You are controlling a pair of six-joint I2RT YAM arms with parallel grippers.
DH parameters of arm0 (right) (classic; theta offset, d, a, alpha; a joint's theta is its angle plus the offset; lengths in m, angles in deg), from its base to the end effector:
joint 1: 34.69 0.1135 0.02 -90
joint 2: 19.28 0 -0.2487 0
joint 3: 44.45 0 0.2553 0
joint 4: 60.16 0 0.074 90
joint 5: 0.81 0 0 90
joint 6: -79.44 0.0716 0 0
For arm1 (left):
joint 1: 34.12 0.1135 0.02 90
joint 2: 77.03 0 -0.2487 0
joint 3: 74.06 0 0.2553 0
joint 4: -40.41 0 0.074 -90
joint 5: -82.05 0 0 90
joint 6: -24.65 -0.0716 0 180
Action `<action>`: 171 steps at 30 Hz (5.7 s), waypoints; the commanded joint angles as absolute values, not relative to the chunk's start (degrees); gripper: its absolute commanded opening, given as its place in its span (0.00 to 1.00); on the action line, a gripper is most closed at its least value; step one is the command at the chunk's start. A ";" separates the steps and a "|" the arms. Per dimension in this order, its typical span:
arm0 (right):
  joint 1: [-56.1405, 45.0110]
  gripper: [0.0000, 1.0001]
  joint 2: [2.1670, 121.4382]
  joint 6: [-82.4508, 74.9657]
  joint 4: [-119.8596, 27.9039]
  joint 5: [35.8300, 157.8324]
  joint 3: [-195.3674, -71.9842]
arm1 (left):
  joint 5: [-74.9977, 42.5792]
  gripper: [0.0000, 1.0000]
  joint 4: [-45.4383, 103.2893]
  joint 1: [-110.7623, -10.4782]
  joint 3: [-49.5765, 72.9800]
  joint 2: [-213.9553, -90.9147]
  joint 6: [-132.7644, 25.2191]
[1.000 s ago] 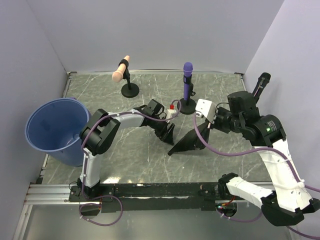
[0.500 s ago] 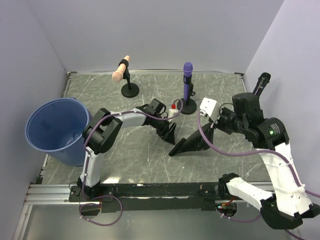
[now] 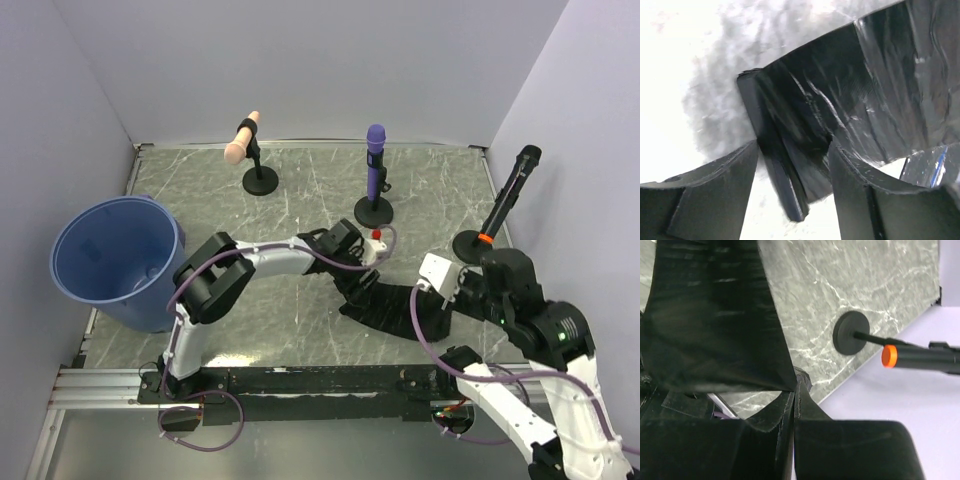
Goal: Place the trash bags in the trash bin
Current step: Unfold the trash bag at the center of the board.
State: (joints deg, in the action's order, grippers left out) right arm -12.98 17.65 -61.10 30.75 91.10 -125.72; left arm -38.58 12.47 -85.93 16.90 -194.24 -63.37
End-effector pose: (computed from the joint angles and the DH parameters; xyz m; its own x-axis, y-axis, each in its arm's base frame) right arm 0.0956 0.0406 0.3357 -0.1269 -0.8811 -0.4556 -0.7694 0.3773 -0.5154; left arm 0.2446 -0.3700 0.1118 -0.5308 0.6267 -0.5705 0.8428 0.3196 -0.4331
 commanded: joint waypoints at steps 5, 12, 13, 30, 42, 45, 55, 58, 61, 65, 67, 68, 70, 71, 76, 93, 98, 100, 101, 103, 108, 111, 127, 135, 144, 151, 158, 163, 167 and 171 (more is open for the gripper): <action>-13.25 0.00 12.02 -58.81 42.73 85.14 -124.58 | -30.18 0.49 4.23 -89.40 14.06 -201.56 -61.92; -13.25 0.00 14.29 -57.22 37.37 87.51 -120.62 | -30.10 0.09 4.14 -89.40 14.51 -203.15 -62.36; -13.33 0.00 14.73 -57.66 36.75 87.78 -120.10 | -29.92 0.01 4.23 -89.40 14.16 -202.72 -62.36; -13.33 0.28 29.66 -58.90 19.17 102.19 -111.74 | -43.63 0.01 11.62 -69.19 3.17 -176.45 -60.95; -14.48 0.78 41.18 -47.23 7.84 118.00 -122.54 | -39.68 0.01 -0.58 -68.05 8.87 -161.85 -70.96; -14.48 0.85 44.35 -41.78 2.66 123.54 -125.44 | -38.89 0.01 -6.12 -67.26 12.99 -160.62 -75.27; -12.37 0.99 57.44 -36.75 -7.81 134.19 -130.02 | -36.60 0.01 -12.38 -65.68 17.85 -156.31 -78.37; -9.83 0.99 62.18 -36.14 -10.26 134.19 -129.76 | -37.74 0.01 -11.33 -64.36 15.13 -155.17 -75.30; -7.19 0.99 66.66 -36.05 -13.16 133.23 -129.32 | -38.62 0.01 -10.36 -63.21 14.15 -154.02 -72.74; -4.90 0.99 71.07 -38.33 -15.19 133.84 -130.20 | -39.50 0.01 -11.32 -61.55 16.17 -152.97 -70.98; -4.46 0.99 72.73 -38.86 -16.42 134.36 -130.29 | -39.33 0.01 -11.67 -60.67 16.96 -152.18 -70.19; -4.28 0.99 73.35 -38.94 -16.86 134.63 -130.20 | -39.32 0.01 -11.85 -60.23 17.14 -151.65 -69.66; -3.58 0.99 74.93 -38.86 -17.74 134.28 -129.59 | -40.11 0.01 -12.64 -59.17 17.58 -150.95 -68.79; -3.32 0.99 75.81 -38.86 -18.35 133.76 -129.06 | -40.55 0.01 -12.82 -58.65 17.32 -150.42 -68.43; -3.40 0.55 80.21 -40.34 -15.04 132.87 -131.34 | -38.99 0.01 -12.38 -56.45 12.07 -149.36 -65.80; -4.19 0.00 86.98 -56.52 29.18 139.55 -143.02 | -31.58 0.29 9.15 -55.83 -6.32 -166.76 -46.64; -4.46 0.00 85.58 -56.61 34.80 138.68 -146.45 | -31.68 0.49 9.07 -55.83 -6.41 -168.26 -46.54; -4.46 0.00 84.53 -57.13 36.56 137.27 -147.60 | -31.59 0.51 8.89 -55.74 -6.33 -168.87 -46.98; -4.54 0.00 84.35 -57.84 37.62 136.57 -148.39 | -31.68 0.51 8.72 -55.74 -6.33 -169.40 -47.24; -4.55 0.00 84.00 -59.68 40.51 135.16 -150.14 | -31.77 0.52 8.98 -55.65 -6.41 -170.10 -47.25; -4.63 0.00 81.02 -61.97 43.52 133.22 -152.44 | -32.12 0.52 9.77 -55.74 -7.64 -170.81 -47.69; -4.63 0.00 78.46 -62.15 43.69 132.61 -152.09 | -32.03 0.52 10.82 -55.83 -9.40 -170.63 -47.69; -4.63 0.00 68.79 -58.64 43.60 132.17 -151.73 | -35.81 0.54 13.02 -55.92 -9.32 -175.11 -50.67; -4.55 0.00 66.07 -57.58 43.69 130.50 -150.42 | -35.29 0.54 12.32 -55.92 -7.30 -178.45 -51.11; -4.55 0.00 62.64 -58.02 43.69 126.20 -145.06 | -32.04 0.53 10.74 -57.93 -7.99 -178.90 -52.60; -4.63 0.00 58.69 -58.90 43.60 121.10 -134.96 | -28.08 0.52 9.60 -63.82 -10.02 -178.45 -53.66; -4.63 0.00 56.92 -58.90 43.60 118.55 -129.76 | -23.69 0.50 8.01 -67.43 -8.88 -180.65 -53.58; -4.72 0.00 55.87 -58.98 43.60 117.67 -126.96 | -21.83 0.49 7.66 -67.43 -8.53 -181.70 -52.52; -4.81 0.00 54.64 -58.55 43.60 116.61 -125.46 | -21.84 0.49 6.70 -67.52 -7.56 -183.29 -52.52; -4.98 0.00 53.06 -57.58 43.69 115.12 -126.33 | -21.83 0.50 6.61 -67.52 -7.64 -183.29 -52.43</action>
